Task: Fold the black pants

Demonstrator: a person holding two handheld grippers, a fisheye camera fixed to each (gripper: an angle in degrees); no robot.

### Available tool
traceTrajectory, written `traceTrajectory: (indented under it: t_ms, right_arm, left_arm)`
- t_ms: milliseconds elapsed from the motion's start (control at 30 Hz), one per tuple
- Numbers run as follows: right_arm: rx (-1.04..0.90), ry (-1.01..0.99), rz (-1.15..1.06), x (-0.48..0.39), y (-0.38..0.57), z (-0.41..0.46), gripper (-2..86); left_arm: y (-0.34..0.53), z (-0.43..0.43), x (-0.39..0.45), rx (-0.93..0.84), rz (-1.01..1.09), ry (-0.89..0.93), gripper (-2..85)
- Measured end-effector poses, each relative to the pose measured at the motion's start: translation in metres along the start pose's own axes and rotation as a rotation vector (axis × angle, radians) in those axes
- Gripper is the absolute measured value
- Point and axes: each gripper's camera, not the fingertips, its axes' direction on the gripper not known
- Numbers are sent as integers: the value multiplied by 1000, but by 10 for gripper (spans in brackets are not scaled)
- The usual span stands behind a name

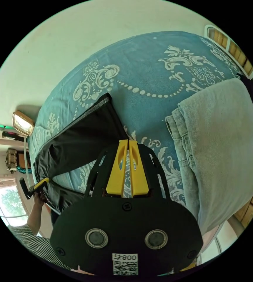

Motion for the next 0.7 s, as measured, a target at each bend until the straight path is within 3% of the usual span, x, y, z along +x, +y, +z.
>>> traceTrajectory:
  t_ms: [133,233,467,700]
  right_arm:
    - [103,-28,52,35,8,16,2]
    - [119,-142,-27,28,12,44,4]
    - [-63,-427,-537,-146,25,187,30]
    - [-161,-352,-924,-301,70,320,63]
  left_arm:
    - [10,-50,-30,147,-77,-8,25]
    - [11,-78,-63,176,-141,-67,37]
    - [-21,-129,-112,117,-137,-281,67]
    - [-60,-141,-128,-69,-10,-442,77]
